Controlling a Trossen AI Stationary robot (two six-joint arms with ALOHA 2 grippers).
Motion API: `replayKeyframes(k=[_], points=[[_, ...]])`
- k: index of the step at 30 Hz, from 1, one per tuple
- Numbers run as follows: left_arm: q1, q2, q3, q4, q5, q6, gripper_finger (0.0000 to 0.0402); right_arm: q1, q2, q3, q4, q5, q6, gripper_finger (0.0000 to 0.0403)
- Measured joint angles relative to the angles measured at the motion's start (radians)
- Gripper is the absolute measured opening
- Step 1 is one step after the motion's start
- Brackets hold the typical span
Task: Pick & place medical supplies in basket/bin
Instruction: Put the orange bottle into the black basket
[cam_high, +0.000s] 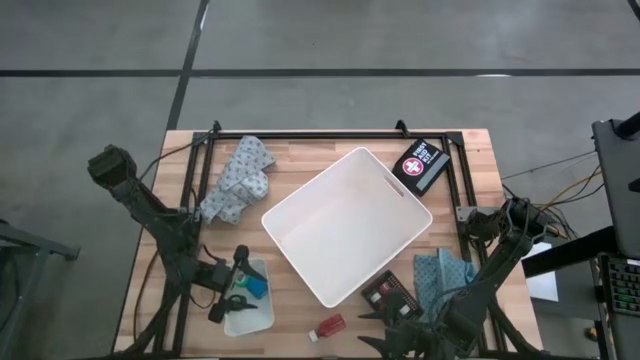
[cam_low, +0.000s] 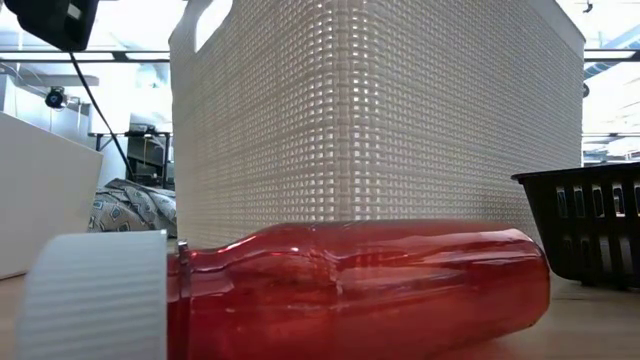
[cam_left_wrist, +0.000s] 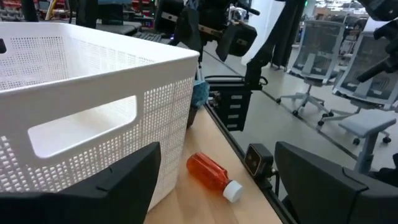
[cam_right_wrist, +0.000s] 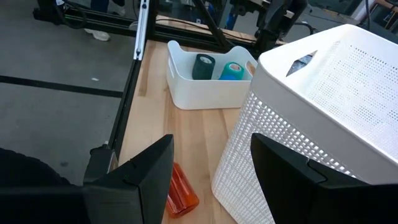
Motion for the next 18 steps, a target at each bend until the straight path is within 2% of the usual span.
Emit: replayKeyframes(k=[18], points=[[0.000,0.000,-0.001,-0.017,0.000,0.000,0.0322,0.000,0.000,0.000,0.000,0.000,0.000,0.0210]])
